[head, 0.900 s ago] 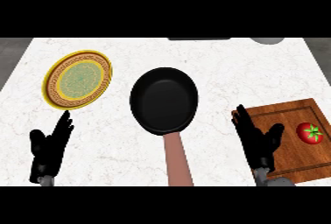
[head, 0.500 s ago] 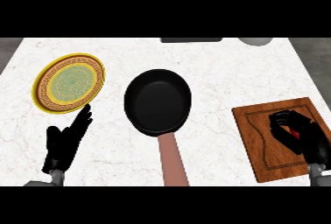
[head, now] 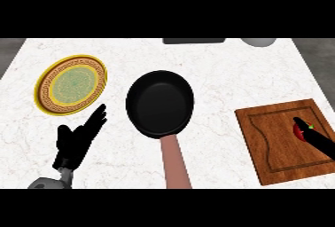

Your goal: Pick the tomato from the cutting board and place it in the pot

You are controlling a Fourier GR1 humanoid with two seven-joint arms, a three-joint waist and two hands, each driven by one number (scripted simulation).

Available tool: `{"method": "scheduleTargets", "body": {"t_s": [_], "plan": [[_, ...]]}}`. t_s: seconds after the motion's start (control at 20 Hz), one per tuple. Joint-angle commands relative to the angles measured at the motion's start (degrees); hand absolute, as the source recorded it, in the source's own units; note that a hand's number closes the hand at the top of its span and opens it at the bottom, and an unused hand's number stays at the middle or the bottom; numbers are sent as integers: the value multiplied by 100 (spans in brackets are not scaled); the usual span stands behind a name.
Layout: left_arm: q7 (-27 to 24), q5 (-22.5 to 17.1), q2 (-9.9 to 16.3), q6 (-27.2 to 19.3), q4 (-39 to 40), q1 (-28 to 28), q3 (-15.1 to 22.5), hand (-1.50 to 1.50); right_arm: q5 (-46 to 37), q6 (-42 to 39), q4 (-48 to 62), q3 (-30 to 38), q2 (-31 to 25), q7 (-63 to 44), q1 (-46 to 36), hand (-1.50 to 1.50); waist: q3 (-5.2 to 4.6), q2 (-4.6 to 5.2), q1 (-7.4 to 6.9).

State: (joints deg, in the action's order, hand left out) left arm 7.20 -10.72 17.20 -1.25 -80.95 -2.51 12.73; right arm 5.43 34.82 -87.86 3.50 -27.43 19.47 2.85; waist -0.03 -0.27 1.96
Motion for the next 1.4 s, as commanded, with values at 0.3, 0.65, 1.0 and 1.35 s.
{"method": "scheduleTargets", "body": {"t_s": [0.3,0.65,1.0,1.35], "plan": [[239,101,-308,65,267,-468,84,0,-59,-591,-1584,-84,-1332,-3589,586,-150,-13,27,-132],[233,199,-193,252,-30,-180,60,0,546,-1251,-959,81,-1243,-4476,-81,-150,2,32,-242],[-49,258,-284,310,91,-126,33,0,622,-2727,367,-445,-1445,-4136,11,-150,8,45,-270],[-46,368,-325,504,404,-342,-389,0,102,-2975,1310,149,-1013,-2950,130,-150,4,28,-181]]}}
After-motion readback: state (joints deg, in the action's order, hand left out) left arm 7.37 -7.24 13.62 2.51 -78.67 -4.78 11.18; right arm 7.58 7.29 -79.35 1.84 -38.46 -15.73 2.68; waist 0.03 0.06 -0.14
